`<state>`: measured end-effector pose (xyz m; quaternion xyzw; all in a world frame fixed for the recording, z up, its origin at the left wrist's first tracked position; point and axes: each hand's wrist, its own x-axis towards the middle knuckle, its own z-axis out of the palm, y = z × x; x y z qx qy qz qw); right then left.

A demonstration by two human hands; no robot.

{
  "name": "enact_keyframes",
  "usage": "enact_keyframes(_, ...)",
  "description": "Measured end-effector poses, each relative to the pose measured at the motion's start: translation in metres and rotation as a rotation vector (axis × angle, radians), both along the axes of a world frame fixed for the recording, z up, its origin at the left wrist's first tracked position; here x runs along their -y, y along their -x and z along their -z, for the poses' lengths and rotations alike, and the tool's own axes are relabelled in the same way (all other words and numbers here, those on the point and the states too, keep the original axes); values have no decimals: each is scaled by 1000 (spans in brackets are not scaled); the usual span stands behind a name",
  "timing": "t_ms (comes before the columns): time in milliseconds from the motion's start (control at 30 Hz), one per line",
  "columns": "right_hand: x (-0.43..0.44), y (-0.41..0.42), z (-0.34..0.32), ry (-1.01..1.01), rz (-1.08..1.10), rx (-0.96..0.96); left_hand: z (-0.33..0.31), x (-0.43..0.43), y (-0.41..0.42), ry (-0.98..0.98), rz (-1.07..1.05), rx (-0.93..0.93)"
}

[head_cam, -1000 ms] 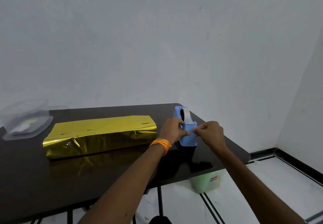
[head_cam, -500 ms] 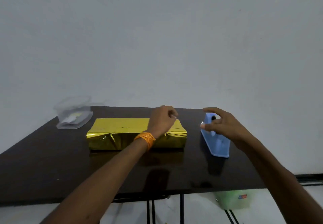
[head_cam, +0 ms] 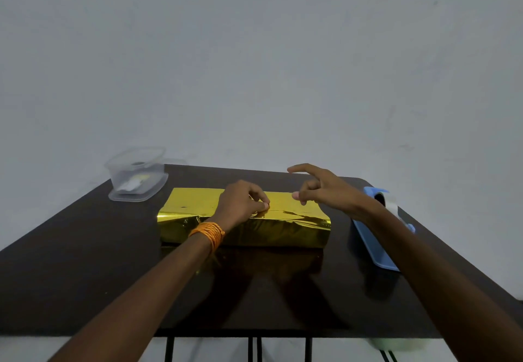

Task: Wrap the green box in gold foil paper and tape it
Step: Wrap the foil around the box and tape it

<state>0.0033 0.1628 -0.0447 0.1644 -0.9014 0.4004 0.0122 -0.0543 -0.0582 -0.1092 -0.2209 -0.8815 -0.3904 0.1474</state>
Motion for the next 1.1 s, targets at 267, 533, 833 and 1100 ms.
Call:
enact_keyframes(267,10,25,-1,-154,-75,101,7,2,3,-39,35,1)
enact_keyframes(533,22,43,4,-286,-110,196,6,2,3,-28,36,3)
enact_keyframes(833,29,59,3,-566,-10,158,8,2,6,-29,40,28)
enact_keyframes(1100,-9,37,7,-484,205,259,7,2,2,-19,29,38)
